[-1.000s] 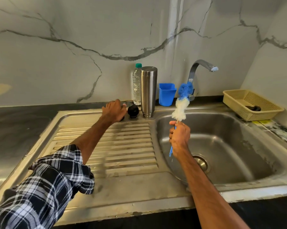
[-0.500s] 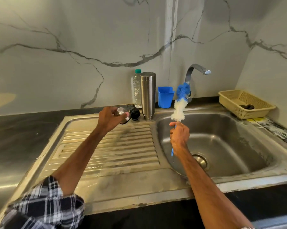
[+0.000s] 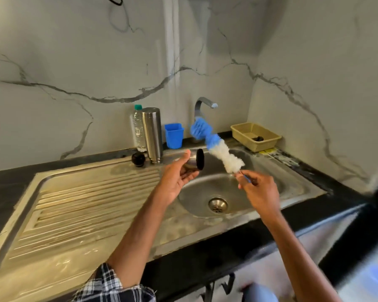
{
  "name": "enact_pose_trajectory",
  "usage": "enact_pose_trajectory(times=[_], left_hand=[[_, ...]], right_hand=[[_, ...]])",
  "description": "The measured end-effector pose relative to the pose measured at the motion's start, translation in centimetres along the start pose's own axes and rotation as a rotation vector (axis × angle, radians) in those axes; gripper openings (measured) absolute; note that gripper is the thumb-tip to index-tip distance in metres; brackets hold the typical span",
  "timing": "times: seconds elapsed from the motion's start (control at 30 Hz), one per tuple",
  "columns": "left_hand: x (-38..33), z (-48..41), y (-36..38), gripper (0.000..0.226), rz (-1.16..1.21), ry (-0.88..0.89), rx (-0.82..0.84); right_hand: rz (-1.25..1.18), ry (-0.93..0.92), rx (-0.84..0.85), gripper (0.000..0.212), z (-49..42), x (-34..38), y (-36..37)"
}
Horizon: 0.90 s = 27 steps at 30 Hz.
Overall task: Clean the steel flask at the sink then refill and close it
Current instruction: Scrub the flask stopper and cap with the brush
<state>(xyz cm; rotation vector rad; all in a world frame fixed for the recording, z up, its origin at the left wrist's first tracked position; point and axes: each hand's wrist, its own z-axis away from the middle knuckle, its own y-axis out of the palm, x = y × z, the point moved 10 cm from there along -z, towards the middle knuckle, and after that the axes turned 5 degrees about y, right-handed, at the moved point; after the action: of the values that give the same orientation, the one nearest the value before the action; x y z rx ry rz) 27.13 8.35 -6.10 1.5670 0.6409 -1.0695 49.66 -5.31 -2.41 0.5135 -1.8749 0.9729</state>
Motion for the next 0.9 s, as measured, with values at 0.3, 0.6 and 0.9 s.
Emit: enact_pose_trajectory(times=[0.3,0.6,0.9], left_hand=[[3.0,-0.5,-0.6,0.04,-0.071,0.002,-0.062],[3.1,0.0,-0.3,0.038,-0.327,0.034,-0.017],[3.0,0.8,0.1,0.03,-0.529,0.075,0.058]], right_hand=[[0.105,0.048,-0.096,0.007,3.9,-5.2,-6.2],[0.293,-0.107,-0.083,0.013,5.6,-4.6,-6.9],[0.371,-0.274,-0.235,0.015,6.1,-2.8,-6.0]])
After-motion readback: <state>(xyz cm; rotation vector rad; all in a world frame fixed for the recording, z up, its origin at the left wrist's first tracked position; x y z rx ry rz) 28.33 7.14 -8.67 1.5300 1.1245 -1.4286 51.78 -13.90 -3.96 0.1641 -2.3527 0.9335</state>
